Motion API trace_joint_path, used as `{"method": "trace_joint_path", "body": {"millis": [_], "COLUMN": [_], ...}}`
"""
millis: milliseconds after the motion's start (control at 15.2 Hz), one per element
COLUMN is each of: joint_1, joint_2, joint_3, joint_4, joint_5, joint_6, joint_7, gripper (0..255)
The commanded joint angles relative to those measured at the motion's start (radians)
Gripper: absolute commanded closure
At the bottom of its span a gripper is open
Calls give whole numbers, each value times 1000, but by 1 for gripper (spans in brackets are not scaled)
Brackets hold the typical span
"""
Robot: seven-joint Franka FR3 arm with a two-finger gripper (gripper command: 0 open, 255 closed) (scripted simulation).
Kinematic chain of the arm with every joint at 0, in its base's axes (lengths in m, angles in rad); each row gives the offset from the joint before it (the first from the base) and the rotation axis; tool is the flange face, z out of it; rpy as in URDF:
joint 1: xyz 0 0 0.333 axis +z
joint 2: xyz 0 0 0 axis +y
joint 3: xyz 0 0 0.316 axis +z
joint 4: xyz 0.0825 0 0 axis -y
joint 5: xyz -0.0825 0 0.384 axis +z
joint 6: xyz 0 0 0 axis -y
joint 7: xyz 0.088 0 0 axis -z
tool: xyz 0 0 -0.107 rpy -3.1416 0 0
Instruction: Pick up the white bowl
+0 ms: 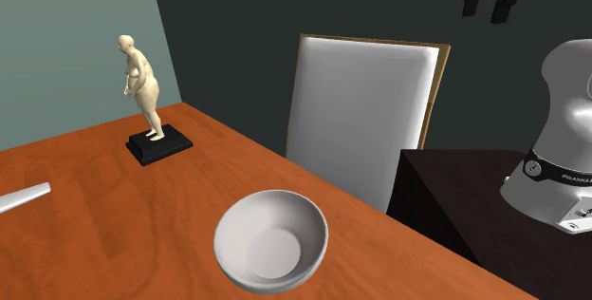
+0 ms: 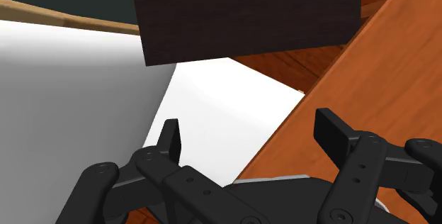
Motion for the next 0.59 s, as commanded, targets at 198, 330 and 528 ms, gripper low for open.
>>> {"method": "trace_joint_path", "body": {"millis": [198,330,528], "joint_1": [11,19,31], "joint_2": [74,128,217], "joint_3": [3,4,7], "joint_4": [-19,-24,-22], "joint_5": [13,21,33], "joint_6": [101,168,264], "joint_7": [11,17,25], "gripper": [0,0,0]}}
